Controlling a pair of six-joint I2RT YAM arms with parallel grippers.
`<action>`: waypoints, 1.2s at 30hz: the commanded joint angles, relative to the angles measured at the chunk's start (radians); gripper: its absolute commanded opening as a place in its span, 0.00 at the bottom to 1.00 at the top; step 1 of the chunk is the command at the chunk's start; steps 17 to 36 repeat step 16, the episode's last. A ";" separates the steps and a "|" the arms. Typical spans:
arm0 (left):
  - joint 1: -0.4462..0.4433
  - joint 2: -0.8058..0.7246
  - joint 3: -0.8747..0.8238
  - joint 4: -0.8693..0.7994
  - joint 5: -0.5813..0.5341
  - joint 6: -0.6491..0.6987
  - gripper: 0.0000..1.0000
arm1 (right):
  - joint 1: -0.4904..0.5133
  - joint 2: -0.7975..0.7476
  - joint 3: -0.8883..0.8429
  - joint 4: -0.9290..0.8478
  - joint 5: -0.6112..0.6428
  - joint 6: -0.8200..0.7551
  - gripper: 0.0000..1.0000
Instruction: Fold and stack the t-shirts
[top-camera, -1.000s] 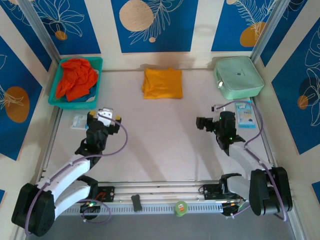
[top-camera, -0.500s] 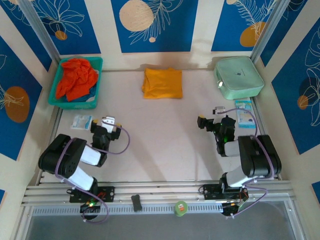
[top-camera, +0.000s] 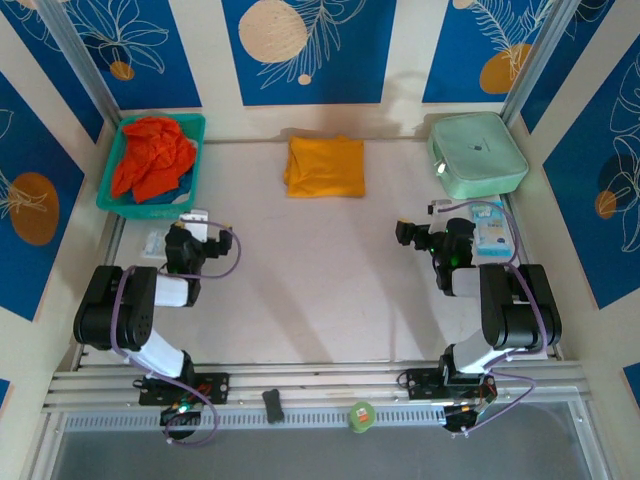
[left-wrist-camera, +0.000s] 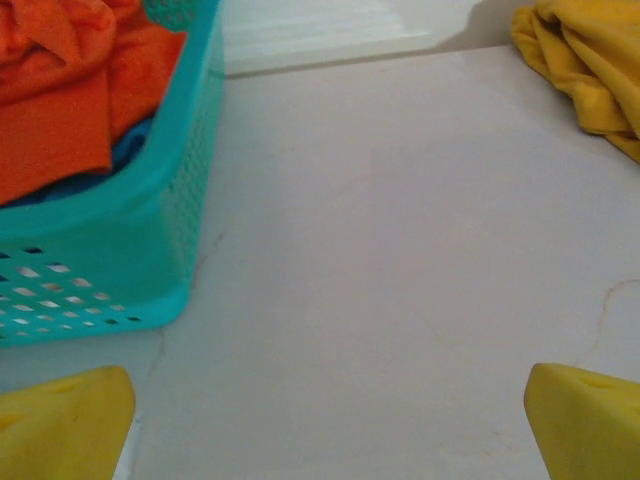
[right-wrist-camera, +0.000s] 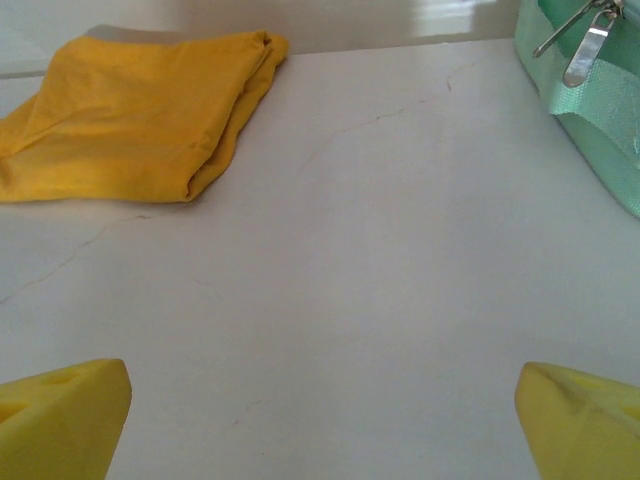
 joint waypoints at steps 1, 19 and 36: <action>0.002 -0.011 0.001 -0.023 0.064 -0.015 0.99 | 0.003 -0.005 0.001 -0.010 -0.007 0.008 0.99; 0.003 -0.011 -0.002 -0.019 0.079 -0.014 0.99 | 0.005 -0.006 0.000 -0.007 -0.004 0.006 0.99; 0.003 -0.011 -0.002 -0.019 0.079 -0.014 0.99 | 0.005 -0.006 0.000 -0.007 -0.004 0.006 0.99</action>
